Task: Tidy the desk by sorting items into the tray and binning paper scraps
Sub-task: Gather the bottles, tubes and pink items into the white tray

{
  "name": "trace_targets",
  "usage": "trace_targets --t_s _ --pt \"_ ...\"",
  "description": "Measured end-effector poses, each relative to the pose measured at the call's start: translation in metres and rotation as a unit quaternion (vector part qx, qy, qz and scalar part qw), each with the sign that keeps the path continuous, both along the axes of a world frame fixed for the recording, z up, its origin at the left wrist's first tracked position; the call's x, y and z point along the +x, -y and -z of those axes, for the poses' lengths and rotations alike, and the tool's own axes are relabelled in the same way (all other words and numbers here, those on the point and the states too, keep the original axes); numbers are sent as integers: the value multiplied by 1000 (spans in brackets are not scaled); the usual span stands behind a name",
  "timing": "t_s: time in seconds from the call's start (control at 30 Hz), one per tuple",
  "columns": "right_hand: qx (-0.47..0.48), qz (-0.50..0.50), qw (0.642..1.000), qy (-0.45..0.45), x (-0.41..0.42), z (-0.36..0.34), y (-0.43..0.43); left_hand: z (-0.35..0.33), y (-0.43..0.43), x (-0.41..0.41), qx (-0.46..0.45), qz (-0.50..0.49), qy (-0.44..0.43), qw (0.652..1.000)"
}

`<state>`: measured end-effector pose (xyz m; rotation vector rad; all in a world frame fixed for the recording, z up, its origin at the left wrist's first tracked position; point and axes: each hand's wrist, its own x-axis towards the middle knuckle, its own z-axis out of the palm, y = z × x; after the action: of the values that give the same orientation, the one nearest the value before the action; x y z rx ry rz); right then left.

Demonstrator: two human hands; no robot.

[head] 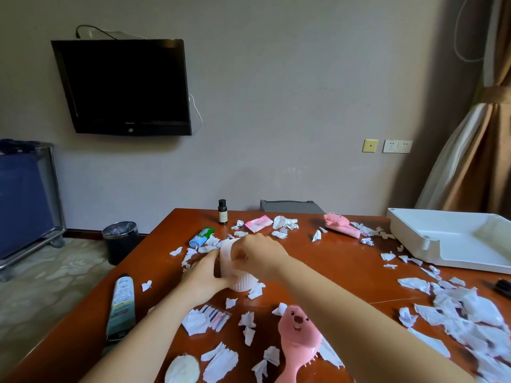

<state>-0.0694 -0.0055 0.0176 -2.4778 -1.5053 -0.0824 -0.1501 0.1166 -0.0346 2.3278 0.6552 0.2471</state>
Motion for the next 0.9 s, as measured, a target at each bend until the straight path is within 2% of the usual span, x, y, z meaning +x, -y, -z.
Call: trace_targets --t_s 0.1,0.2,0.37,0.43,0.57,0.73,0.9 --pt "51 -8 997 -58 17 -11 6 -11 -1 0 -24 24 24 999" --pt "97 24 993 -65 36 -17 12 -21 1 6 -13 44 38 998" --pt "41 65 990 -116 51 -6 17 -35 12 17 83 58 -12 995" --pt "30 64 988 -141 52 0 14 -38 16 23 90 70 -38 993" --pt "74 61 971 -220 58 11 5 -32 19 27 111 75 -59 989" --pt "73 69 949 -300 72 25 -14 -24 10 28 106 95 -37 989" --pt "88 64 940 -322 77 32 -16 -30 15 28 173 81 -73 979"
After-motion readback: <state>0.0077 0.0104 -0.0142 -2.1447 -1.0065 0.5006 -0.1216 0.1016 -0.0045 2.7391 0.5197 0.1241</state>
